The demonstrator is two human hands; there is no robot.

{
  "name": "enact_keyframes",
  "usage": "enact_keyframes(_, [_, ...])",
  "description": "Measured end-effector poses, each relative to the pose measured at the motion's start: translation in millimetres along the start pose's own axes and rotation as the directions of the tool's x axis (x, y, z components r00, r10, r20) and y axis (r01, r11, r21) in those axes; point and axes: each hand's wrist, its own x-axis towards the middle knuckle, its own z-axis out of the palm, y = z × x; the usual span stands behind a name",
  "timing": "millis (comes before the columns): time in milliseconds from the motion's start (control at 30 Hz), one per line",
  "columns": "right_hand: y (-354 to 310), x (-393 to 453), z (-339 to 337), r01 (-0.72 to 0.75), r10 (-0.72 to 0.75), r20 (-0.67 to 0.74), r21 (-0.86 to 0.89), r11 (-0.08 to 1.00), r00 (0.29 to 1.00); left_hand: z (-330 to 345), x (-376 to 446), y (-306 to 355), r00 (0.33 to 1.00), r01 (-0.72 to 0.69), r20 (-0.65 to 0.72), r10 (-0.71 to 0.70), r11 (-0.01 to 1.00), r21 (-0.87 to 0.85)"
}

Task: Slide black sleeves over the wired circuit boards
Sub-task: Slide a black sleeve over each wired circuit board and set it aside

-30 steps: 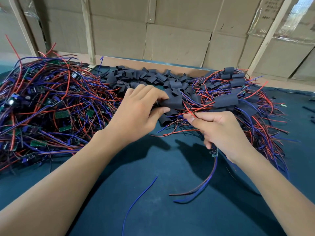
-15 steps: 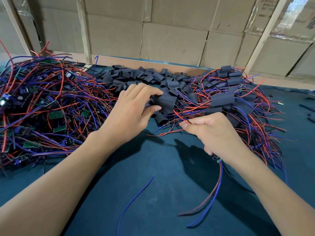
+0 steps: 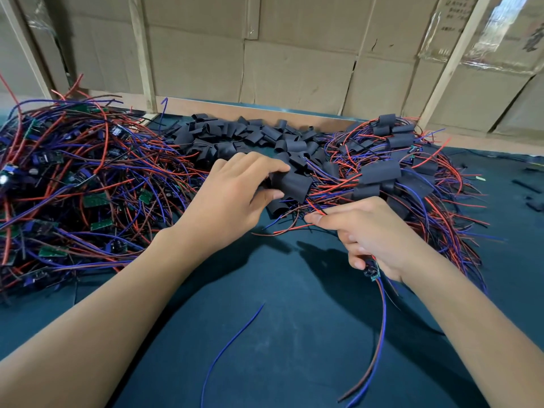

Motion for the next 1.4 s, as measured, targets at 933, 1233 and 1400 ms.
enact_keyframes(933, [-2.7, -5.6, -2.4, 0.458, -0.472, -0.232, -0.115, 0.881, 0.85, 1.2, -0.6, 1.0, 0.995, 0.093, -0.019, -0.093, 0.996, -0.014])
enact_keyframes(1233, [0.3, -7.5, -0.3, 0.518, -0.588, -0.242, -0.295, 0.803, 0.772, 2.9, -0.7, -3.1, 0.998, 0.062, -0.02, -0.064, 0.996, -0.057])
enact_keyframes(1400, [-2.8, -9.3, -1.5, 0.552, -0.598, -0.26, -0.232, 0.801, 0.758, 2.7, -1.8, -5.2, 0.998, 0.062, -0.016, -0.063, 0.994, -0.088])
